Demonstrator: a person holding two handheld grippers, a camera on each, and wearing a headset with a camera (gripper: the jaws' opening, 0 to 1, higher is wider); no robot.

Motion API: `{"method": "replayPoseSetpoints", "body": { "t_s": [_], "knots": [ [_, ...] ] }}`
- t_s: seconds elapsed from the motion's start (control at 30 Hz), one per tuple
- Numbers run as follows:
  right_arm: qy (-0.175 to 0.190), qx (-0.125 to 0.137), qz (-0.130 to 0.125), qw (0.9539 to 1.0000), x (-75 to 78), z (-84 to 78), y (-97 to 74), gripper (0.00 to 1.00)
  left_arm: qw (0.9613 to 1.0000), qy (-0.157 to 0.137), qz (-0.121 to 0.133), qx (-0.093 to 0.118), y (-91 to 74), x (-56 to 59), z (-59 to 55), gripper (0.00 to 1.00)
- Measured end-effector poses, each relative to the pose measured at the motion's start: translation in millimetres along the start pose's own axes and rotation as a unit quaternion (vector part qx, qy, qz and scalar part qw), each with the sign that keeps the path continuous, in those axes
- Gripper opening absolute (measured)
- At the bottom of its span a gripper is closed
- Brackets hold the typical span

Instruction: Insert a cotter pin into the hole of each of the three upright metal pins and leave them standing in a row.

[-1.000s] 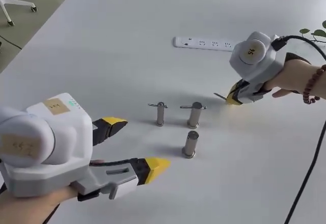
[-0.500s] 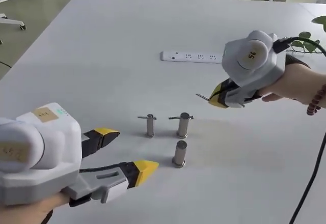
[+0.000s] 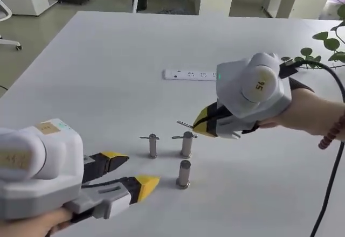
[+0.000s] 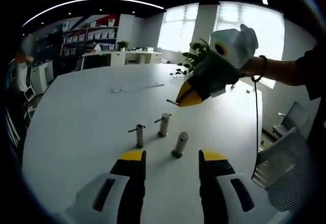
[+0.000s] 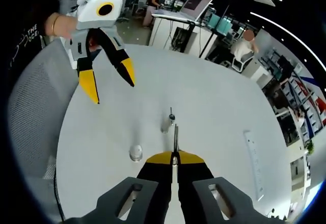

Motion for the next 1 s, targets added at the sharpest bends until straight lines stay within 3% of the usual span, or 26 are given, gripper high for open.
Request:
{"method": "replayPoseSetpoints", "body": {
  "t_s": [0.13,0.27,0.37,0.43,0.63,1.0],
  "knots": [
    [-0.008,0.011,0.008,0.9999,-13.8,3.5,-1.6,0.0,0.9997,-0.014,-0.009,0.019,2.6,0.4,9.8,0.3],
    [-0.03,0.03,0.023,0.9988,-28.7,8.7,-4.2,0.0,0.9994,-0.017,-0.021,0.021,6.2,2.4,13.9,0.28],
    [-0.042,0.04,0.036,0.9976,-38.4,9.8,-5.2,0.0,0.9973,-0.052,-0.046,0.026,8.1,8.0,15.9,0.27],
    [-0.052,0.043,0.041,0.9969,-44.4,10.6,-6.6,0.0,0.9967,-0.058,-0.051,0.027,8.7,9.0,16.6,0.26],
    [-0.065,0.049,0.056,0.9951,-56.5,12.2,-9.2,0.0,0.996,-0.057,-0.059,0.035,11.0,14.4,19.3,0.22],
    [-0.091,0.057,0.058,0.9925,-66.8,17.2,-12.5,0.0,0.9939,-0.06,-0.073,0.055,13.7,20.5,26.7,0.12]
  ]
}}
Point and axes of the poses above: the centre of the closed fingertips' face, and the gripper's own axes: y roughly forward along the fingers, x roughly to its right, z roughly out of its top, the point moved 5 cm from there along -y, roughly backward along the fingers, and after that the axes turned 14 degrees about y, right-handed, at the moved point
